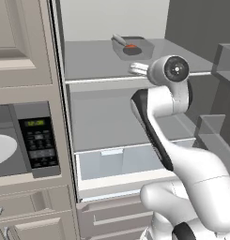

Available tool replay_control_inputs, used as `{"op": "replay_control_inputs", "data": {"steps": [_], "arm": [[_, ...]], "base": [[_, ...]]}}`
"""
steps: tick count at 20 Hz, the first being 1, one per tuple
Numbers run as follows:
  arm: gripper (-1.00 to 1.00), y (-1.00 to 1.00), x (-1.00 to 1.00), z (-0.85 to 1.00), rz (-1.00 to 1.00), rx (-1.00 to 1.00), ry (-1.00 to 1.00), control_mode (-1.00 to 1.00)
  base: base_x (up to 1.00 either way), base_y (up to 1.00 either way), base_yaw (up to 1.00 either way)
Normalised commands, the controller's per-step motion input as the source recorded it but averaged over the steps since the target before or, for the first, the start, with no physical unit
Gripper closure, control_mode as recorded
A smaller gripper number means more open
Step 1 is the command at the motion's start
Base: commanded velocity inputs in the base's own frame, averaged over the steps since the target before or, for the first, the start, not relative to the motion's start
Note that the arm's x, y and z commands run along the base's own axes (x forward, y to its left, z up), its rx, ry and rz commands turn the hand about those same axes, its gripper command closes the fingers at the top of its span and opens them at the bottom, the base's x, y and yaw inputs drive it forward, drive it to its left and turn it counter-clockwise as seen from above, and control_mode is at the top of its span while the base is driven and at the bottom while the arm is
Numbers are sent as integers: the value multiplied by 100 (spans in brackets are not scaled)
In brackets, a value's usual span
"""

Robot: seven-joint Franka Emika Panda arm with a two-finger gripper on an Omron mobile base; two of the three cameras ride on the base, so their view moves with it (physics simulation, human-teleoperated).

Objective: Place the tupperware containing the fish and sweet potato meal in the microwave. Close the microwave door and press the start button to reheat the meal.

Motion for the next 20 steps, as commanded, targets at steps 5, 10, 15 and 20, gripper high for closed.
{"op": "replay_control_inputs", "data": {"steps": [5,10,15,20], "arm": [[-100,-4,29,39,-17,20,-2,-100],[-100,-30,27,39,-8,27,0,-100],[-100,-47,9,15,-2,26,0,-100],[-100,-12,15,0,-2,14,0,-100]], "base": [[0,0,0],[0,0,0],[0,0,0],[0,0,0]]}}
